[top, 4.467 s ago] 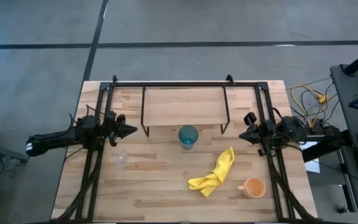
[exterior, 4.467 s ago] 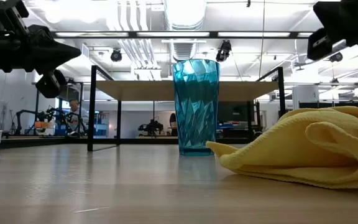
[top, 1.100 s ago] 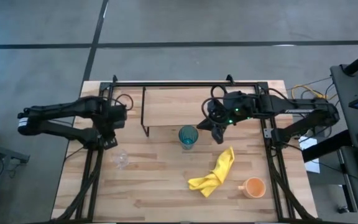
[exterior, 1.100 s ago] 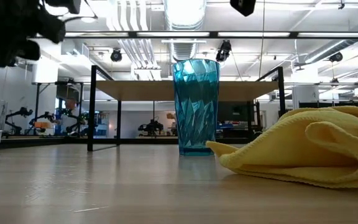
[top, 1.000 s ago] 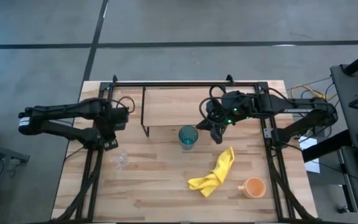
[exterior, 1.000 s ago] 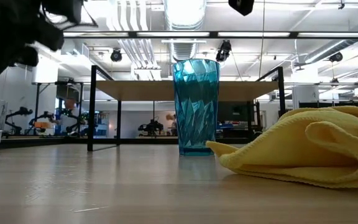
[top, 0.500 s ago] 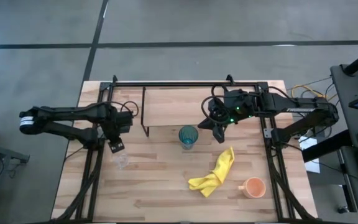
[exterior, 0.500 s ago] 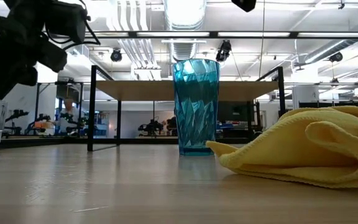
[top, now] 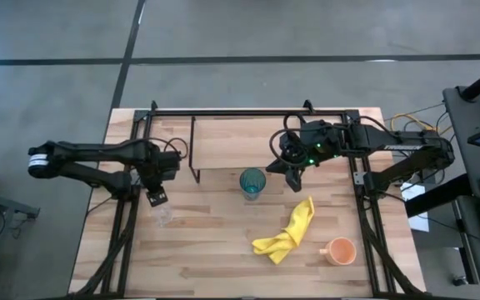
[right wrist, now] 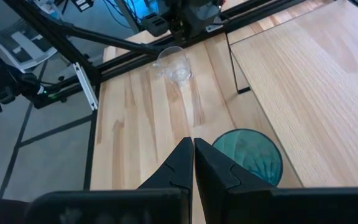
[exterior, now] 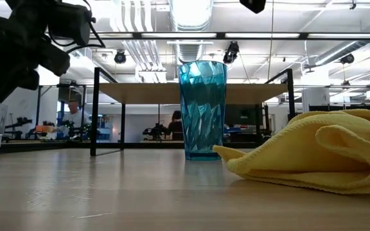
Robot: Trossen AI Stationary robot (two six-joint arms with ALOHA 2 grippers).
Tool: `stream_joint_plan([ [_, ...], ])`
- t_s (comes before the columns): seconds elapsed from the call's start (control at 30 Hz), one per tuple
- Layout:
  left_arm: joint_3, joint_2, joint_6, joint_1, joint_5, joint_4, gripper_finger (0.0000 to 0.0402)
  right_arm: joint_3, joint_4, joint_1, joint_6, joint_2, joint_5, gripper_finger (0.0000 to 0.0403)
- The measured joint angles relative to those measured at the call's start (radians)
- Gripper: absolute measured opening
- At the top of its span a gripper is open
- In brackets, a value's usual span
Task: Stack small to large cups/mugs on shelf
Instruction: Put the transparent mug on the shelf
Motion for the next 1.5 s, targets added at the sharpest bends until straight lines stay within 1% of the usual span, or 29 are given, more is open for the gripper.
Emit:
stream_joint_plan([
  [0.2,0.000,0.042,0.000,-0.054,0.006,0.042,0.0093,-0.002,-0.006,0.000,0.000,0.000,0.000,0.0009],
  [0.33,0.000,0.072,0.002,-0.078,-0.030,0.043,0.0093,-0.003,-0.006,0.000,0.000,0.000,0.000,0.0009],
  [0.53,0.000,0.102,0.034,-0.090,-0.075,0.045,0.0093,-0.003,-0.006,0.000,0.000,0.000,0.000,0.0009],
  [0.67,-0.008,0.107,0.053,-0.090,-0.076,0.080,0.0091,-0.003,-0.006,0.000,0.001,0.000,0.000,0.0009],
  [0.8,-0.048,0.100,0.053,-0.090,-0.075,0.145,0.0069,-0.004,-0.009,0.000,0.001,0.000,0.000,0.0009],
  [0.93,-0.069,0.098,0.027,-0.090,-0.074,0.136,0.0021,-0.004,-0.013,0.000,0.001,0.000,0.000,0.0009],
  [1.0,-0.054,0.089,0.017,-0.090,-0.071,0.125,0.0006,-0.004,-0.013,0.000,0.001,0.000,0.000,0.0009],
  [1.1,0.021,0.073,0.001,-0.090,-0.066,0.097,0.0002,-0.004,-0.013,0.000,0.001,0.000,0.000,0.0009],
  [1.23,0.183,0.062,0.001,-0.090,-0.073,0.057,0.0001,-0.004,-0.014,0.000,0.000,0.000,0.000,0.0009],
  [1.27,0.229,0.062,0.001,-0.089,-0.087,0.054,0.0001,-0.004,-0.014,0.000,0.000,0.000,0.000,0.0009],
  [1.37,0.381,0.080,0.002,-0.083,-0.179,0.055,0.0000,-0.004,-0.013,-0.001,0.002,0.000,0.000,0.0009],
  [1.5,0.581,0.147,0.005,-0.074,-0.251,0.027,0.0000,-0.004,-0.012,0.000,0.011,0.001,0.001,0.0009],
])
